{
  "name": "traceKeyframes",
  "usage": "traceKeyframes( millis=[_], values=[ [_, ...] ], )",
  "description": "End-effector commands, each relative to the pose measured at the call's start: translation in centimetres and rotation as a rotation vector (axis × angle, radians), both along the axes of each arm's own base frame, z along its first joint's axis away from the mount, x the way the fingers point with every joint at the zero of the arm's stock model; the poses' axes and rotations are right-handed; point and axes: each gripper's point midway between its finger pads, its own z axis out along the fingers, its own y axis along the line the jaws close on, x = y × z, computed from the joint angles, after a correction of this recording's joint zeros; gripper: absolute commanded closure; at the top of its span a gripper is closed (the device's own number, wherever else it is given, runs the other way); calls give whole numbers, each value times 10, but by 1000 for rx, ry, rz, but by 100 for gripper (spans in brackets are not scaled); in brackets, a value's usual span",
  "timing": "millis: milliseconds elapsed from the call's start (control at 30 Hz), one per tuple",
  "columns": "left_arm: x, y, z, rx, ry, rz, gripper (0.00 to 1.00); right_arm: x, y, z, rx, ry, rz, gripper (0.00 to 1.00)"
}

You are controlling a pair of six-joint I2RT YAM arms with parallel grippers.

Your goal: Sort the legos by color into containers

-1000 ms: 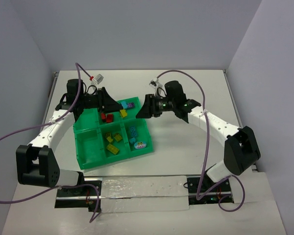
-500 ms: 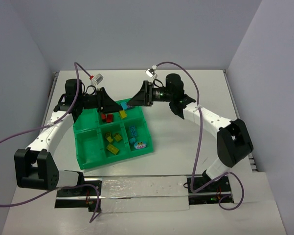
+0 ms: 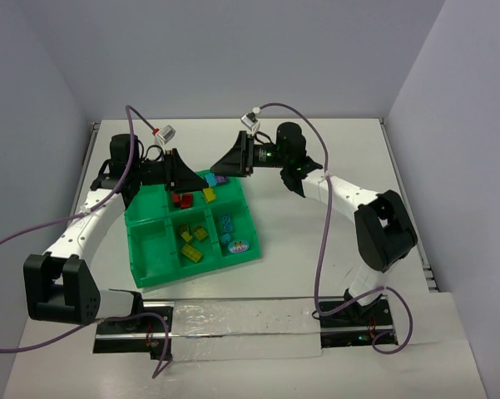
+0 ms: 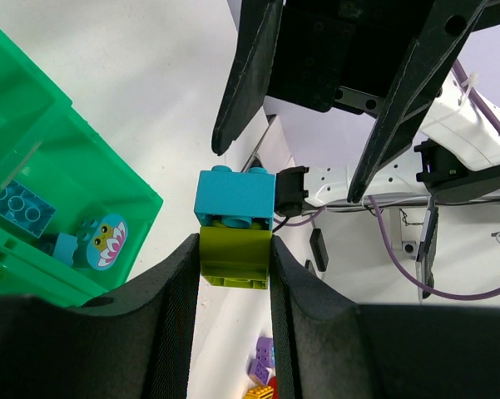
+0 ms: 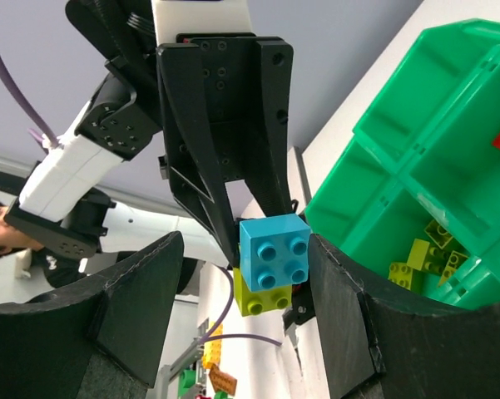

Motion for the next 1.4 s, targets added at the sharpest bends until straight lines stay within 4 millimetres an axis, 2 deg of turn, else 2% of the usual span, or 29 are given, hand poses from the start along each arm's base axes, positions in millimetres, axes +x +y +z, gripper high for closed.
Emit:
traceKeyframes(
  millis=[0,200,300,500,600,700,767,967,1167,1367],
  values=[
    [-4,0,27,-24,-103,-23,100,-4,7,13,49,-52,49,32],
    [-3,1,28,-23,-109,-23,100,-8,12,3,44,-29,74,32],
    [-3,1,28,-22,-109,-22,100,-9,13,3,47,-29,78,35],
    [-2,1,26,-20,-104,-17,100,-11,14,1,54,-26,87,62],
    [-2,1,27,-20,-104,-14,100,-11,13,2,60,-26,87,71],
    [-2,1,28,-20,-106,-12,100,-11,13,1,62,-23,83,90],
    [-1,1,28,-19,-108,-12,100,-10,11,1,63,-25,66,98],
    [-3,1,30,-15,-110,-13,100,0,1,-3,59,-11,-3,100],
    [-4,2,31,-11,-113,-15,100,10,-15,-16,42,17,-66,100],
    [-4,3,23,8,-87,-6,100,14,-21,-25,32,38,-99,100]
  ],
)
